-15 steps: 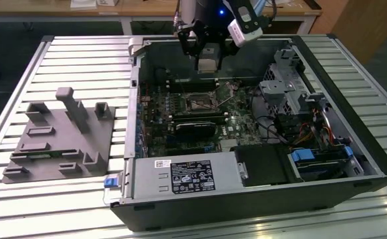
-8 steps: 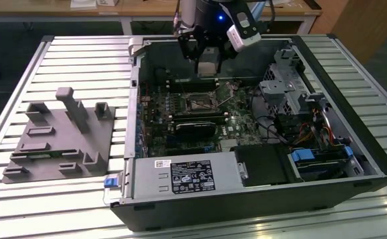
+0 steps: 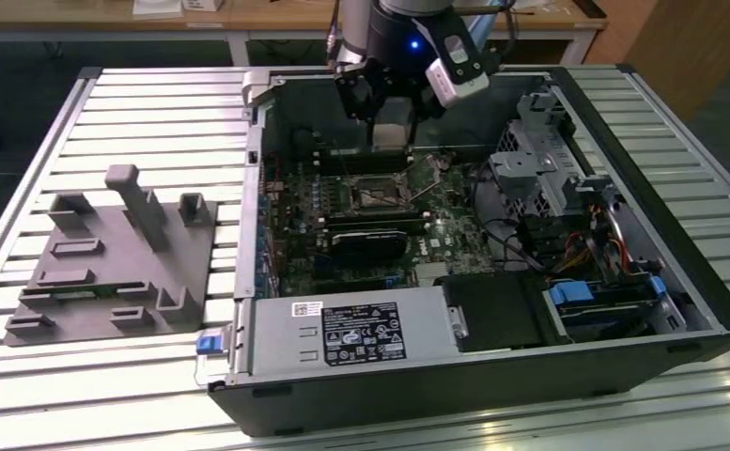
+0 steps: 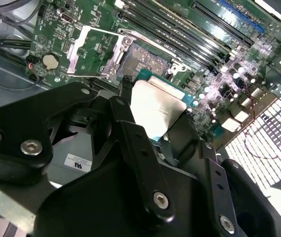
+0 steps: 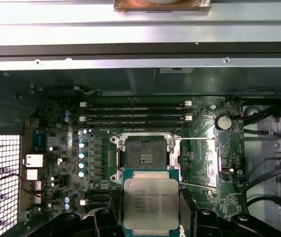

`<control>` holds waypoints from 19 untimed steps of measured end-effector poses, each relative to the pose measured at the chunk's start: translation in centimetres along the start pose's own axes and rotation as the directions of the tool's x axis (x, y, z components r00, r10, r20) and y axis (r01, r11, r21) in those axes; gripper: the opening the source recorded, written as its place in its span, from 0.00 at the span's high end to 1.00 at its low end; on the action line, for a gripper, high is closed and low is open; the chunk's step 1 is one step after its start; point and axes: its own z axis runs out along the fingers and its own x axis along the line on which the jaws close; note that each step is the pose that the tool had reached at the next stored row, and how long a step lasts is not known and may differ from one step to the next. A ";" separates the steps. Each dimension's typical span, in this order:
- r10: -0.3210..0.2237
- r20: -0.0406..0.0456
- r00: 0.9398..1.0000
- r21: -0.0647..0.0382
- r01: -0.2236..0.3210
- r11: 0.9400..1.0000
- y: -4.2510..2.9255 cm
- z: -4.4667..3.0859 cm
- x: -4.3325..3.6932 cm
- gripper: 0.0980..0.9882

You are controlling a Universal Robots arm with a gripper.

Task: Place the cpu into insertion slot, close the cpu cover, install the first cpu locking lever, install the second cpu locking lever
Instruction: 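Place the cpu into insertion slot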

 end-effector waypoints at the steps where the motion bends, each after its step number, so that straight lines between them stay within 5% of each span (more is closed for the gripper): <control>1: 0.000 0.000 1.000 0.000 0.000 1.000 -0.01 0.18 0.01 0.50; 19: 0.000 0.000 1.000 0.000 0.000 1.000 0.68 3.54 0.23 0.50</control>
